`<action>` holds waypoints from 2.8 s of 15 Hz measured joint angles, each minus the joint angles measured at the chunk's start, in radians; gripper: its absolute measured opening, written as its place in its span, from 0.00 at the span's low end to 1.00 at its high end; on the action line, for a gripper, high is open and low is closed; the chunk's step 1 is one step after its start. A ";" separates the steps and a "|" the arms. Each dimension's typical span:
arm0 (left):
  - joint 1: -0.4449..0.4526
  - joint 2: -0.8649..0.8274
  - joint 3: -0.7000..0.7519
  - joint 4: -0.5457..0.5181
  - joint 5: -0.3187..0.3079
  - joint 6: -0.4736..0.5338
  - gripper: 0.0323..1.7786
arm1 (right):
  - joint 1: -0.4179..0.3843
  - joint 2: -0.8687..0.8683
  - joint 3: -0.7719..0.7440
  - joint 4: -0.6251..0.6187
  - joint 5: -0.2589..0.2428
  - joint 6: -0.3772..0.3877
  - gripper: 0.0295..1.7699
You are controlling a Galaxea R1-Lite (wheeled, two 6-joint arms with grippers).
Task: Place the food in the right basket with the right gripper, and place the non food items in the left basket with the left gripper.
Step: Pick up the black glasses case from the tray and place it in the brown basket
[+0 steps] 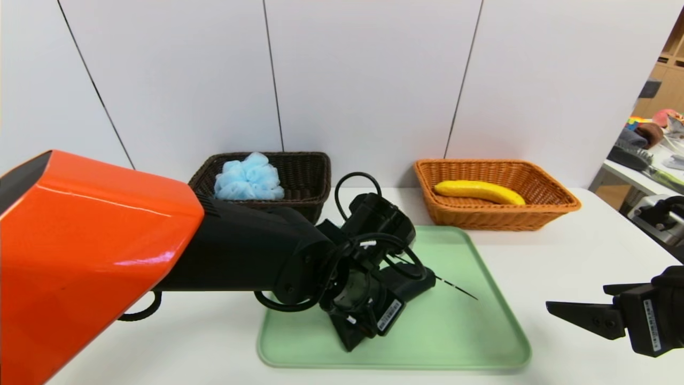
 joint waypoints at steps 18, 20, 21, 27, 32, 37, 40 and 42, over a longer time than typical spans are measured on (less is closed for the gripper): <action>0.116 -0.168 -0.003 -0.018 -0.009 -0.032 0.27 | 0.000 -0.027 0.010 0.005 0.000 0.001 0.97; 0.175 -0.212 -0.011 -0.016 -0.010 -0.010 0.27 | -0.001 -0.040 0.015 0.005 0.001 0.001 0.97; 0.216 -0.231 -0.019 -0.013 -0.011 0.013 0.27 | -0.001 -0.045 0.017 0.006 0.001 0.001 0.97; 0.517 -0.303 -0.081 0.006 -0.151 0.190 0.27 | 0.000 -0.072 0.056 0.004 0.001 0.000 0.97; 0.634 -0.290 -0.128 0.006 -0.171 0.492 0.26 | -0.001 -0.096 0.083 0.005 -0.004 0.002 0.97; 0.669 -0.203 -0.224 0.001 -0.172 0.737 0.26 | -0.001 -0.103 0.101 0.003 -0.010 0.003 0.97; 0.669 -0.138 -0.291 0.000 -0.181 0.863 0.26 | -0.001 -0.103 0.104 0.003 -0.011 0.001 0.97; 0.668 -0.089 -0.344 0.000 -0.227 0.912 0.26 | -0.001 -0.102 0.110 0.004 -0.012 0.002 0.97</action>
